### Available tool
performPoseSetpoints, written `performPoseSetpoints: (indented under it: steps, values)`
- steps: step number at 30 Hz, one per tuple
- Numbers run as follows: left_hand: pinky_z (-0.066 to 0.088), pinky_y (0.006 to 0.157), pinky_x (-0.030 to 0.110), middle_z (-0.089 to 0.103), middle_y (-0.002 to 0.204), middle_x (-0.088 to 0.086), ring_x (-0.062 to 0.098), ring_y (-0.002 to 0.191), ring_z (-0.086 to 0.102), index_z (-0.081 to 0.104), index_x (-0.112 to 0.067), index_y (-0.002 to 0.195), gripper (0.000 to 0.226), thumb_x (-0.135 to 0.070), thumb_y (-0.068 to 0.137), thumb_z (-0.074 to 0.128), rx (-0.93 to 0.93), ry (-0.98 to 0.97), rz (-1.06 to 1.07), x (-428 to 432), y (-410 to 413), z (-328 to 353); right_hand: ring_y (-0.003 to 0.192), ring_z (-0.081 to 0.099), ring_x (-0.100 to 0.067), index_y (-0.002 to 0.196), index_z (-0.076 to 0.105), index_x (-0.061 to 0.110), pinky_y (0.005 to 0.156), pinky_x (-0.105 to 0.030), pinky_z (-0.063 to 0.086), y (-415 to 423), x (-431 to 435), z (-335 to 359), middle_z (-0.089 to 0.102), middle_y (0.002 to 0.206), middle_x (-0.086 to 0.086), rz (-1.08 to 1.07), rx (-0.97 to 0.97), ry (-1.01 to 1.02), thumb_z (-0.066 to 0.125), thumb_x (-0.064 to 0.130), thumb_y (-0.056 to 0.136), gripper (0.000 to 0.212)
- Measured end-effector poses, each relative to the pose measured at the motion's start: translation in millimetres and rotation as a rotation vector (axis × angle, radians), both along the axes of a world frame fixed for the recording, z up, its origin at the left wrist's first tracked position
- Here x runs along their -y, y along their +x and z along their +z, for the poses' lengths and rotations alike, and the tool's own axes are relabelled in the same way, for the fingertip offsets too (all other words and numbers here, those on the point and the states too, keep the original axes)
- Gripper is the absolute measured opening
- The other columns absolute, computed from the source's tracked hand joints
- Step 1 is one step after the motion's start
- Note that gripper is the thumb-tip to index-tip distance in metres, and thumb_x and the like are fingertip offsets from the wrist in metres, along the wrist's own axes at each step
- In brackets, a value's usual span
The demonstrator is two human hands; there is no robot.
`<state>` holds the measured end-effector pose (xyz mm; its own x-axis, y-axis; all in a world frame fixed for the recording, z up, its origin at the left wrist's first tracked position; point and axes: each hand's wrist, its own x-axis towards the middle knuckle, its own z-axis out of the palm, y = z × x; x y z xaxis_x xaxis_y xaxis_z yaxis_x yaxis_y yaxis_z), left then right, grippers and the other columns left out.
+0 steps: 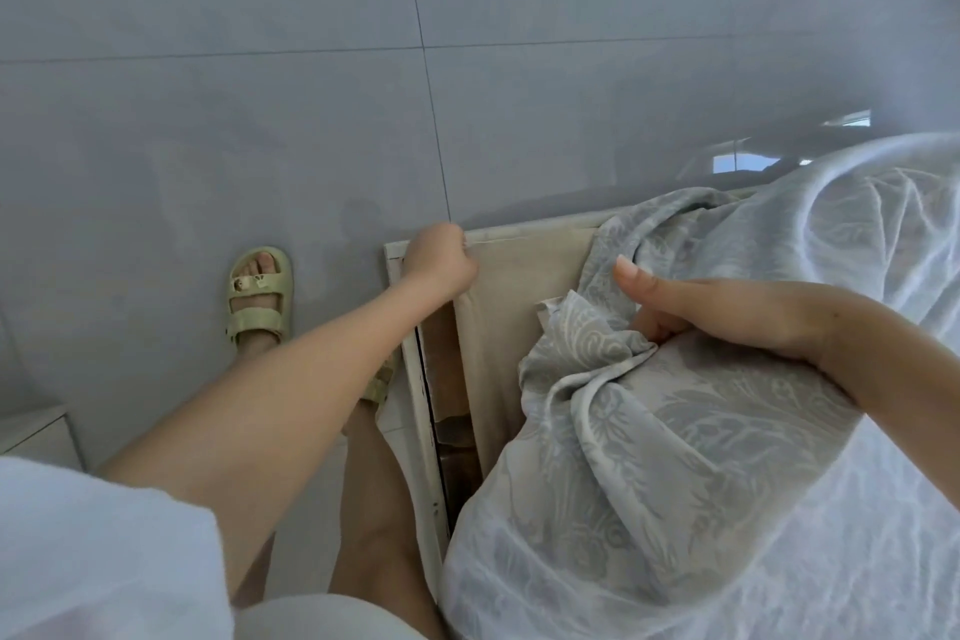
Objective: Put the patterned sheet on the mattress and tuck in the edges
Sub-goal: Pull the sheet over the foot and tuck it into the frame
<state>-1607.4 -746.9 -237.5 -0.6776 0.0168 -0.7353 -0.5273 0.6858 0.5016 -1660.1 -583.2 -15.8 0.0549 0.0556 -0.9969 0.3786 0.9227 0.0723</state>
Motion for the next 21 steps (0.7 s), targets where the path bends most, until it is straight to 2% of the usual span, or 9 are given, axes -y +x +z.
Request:
performPoseSetpoints:
  steps: [2,5,8,11,14,16,18,20,21]
  values:
    - [0.031,0.057,0.028,0.060,0.076,0.015,0.030,0.079,0.056,0.060,-0.001,0.075,0.014,-0.009,0.085,0.056,-0.056,-0.042,-0.003,18.2,6.1,-5.2,0.077,0.071,-0.015,0.081,0.077,0.015,0.074,-0.026,0.052,-3.8,6.5,-3.6,0.075,0.084,-0.002,-0.008,0.026,-0.001,0.024,0.084,0.057,0.090]
    - [0.035,0.064,0.029,0.065,0.089,0.018,0.033,0.089,0.060,0.062,-0.003,0.083,0.012,-0.012,0.087,0.056,-0.101,-0.093,-0.055,29.0,15.7,-9.3,0.089,0.070,-0.022,0.099,0.072,0.005,0.089,-0.032,0.053,-11.1,14.6,-18.7,0.073,0.097,-0.012,0.031,0.046,0.012,0.023,0.086,0.059,0.102]
    - [0.041,0.071,0.031,0.066,0.099,0.015,0.032,0.096,0.059,0.063,-0.004,0.095,0.016,-0.017,0.086,0.060,-0.106,-0.109,-0.084,25.1,9.9,-13.3,0.090,0.069,-0.023,0.093,0.074,0.010,0.093,-0.037,0.051,-17.3,26.1,-42.5,0.074,0.094,-0.008,0.023,0.047,0.008,0.025,0.090,0.058,0.101]
    - [0.041,0.069,0.031,0.065,0.090,0.011,0.029,0.089,0.060,0.062,-0.006,0.088,0.019,-0.023,0.083,0.068,-0.132,-0.064,-0.058,43.9,2.7,-14.6,0.087,0.069,-0.023,0.094,0.075,0.011,0.087,-0.036,0.053,-25.1,37.6,-68.6,0.074,0.092,-0.007,0.021,0.036,0.025,0.021,0.086,0.073,0.094]
    - [0.037,0.064,0.028,0.060,0.078,0.005,0.023,0.079,0.059,0.060,-0.010,0.079,0.013,-0.020,0.086,0.066,-0.131,-0.031,0.002,70.9,-4.1,-10.1,0.072,0.069,-0.017,0.085,0.075,0.013,0.073,-0.031,0.050,-31.8,50.2,-96.1,0.074,0.085,-0.005,0.023,0.046,0.026,0.020,0.086,0.075,0.092]
    - [0.045,0.068,0.030,0.063,0.081,0.006,0.020,0.077,0.058,0.064,-0.008,0.086,0.012,-0.020,0.089,0.061,-0.151,0.070,0.110,83.9,-8.6,2.0,0.076,0.069,-0.019,0.090,0.075,0.011,0.077,-0.032,0.052,-35.0,56.4,-113.8,0.074,0.089,-0.007,0.036,0.064,0.031,0.020,0.087,0.074,0.094]
    - [0.052,0.082,0.037,0.066,0.088,0.006,0.019,0.083,0.061,0.066,-0.007,0.096,0.019,-0.022,0.094,0.055,-0.125,0.329,0.279,87.5,-6.8,26.8,0.087,0.068,-0.021,0.100,0.072,0.010,0.091,-0.037,0.051,-37.9,60.1,-126.5,0.072,0.097,-0.007,0.082,0.060,0.046,0.021,0.089,0.071,0.099]
    - [0.049,0.092,0.034,0.067,0.102,0.004,0.016,0.097,0.063,0.066,-0.009,0.106,0.034,-0.033,0.098,0.044,0.078,0.666,0.414,77.6,0.3,52.8,0.086,0.066,-0.023,0.102,0.071,0.008,0.097,-0.041,0.048,-40.8,61.9,-134.5,0.071,0.096,-0.009,0.110,0.070,0.044,0.021,0.090,0.071,0.101]
    - [0.046,0.097,0.031,0.067,0.111,0.001,0.012,0.105,0.061,0.065,-0.013,0.111,0.043,-0.042,0.099,0.036,0.200,0.767,0.387,69.6,5.2,60.9,0.084,0.066,-0.023,0.101,0.072,0.007,0.096,-0.041,0.048,-41.3,62.3,-136.1,0.071,0.094,-0.010,0.113,0.082,0.039,0.021,0.089,0.072,0.101]
